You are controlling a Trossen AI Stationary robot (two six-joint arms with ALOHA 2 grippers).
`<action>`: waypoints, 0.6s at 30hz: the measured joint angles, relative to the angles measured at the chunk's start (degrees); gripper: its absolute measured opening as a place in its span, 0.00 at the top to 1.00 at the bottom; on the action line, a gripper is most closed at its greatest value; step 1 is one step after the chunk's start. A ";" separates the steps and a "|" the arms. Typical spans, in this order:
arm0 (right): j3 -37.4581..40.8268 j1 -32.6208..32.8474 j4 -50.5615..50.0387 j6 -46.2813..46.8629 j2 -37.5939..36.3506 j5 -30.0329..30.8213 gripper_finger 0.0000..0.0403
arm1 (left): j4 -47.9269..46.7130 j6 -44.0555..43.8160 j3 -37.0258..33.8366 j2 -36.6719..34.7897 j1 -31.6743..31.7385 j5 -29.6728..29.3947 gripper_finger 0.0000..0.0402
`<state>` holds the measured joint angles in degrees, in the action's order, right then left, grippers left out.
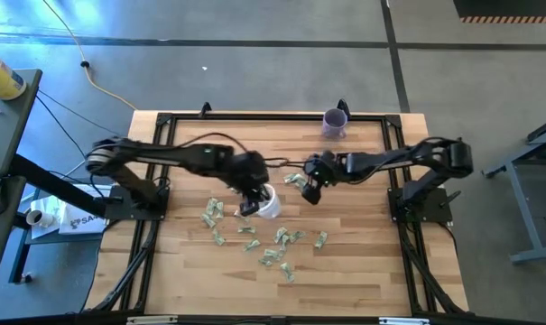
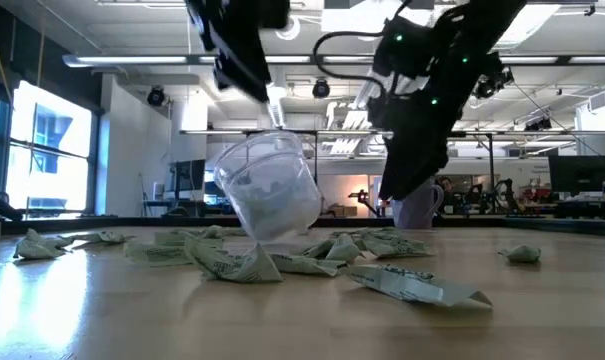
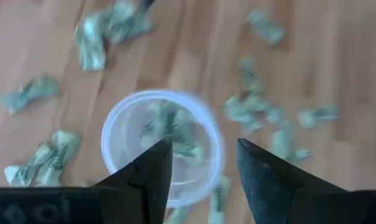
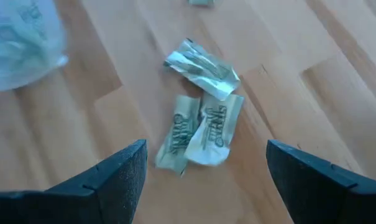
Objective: Pick and place Stevia / Truvia into bins
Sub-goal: Put the green stevia packet into the transparent container
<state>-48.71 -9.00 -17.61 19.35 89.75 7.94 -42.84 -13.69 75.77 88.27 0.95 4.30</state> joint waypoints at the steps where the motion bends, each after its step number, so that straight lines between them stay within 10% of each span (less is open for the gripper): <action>1: -0.91 0.22 0.16 -0.05 1.07 1.26 0.21 | 0.16 -0.75 0.00 -1.97 -0.64 -1.32 0.49; 18: -10.93 -4.29 0.22 -35.80 12.73 -4.06 0.21 | -20.06 -21.53 -4.77 -21.63 -7.86 -23.24 0.64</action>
<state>-59.64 -13.29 -17.39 -16.45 102.47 3.88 -62.90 -35.23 71.00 66.64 -6.91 -18.93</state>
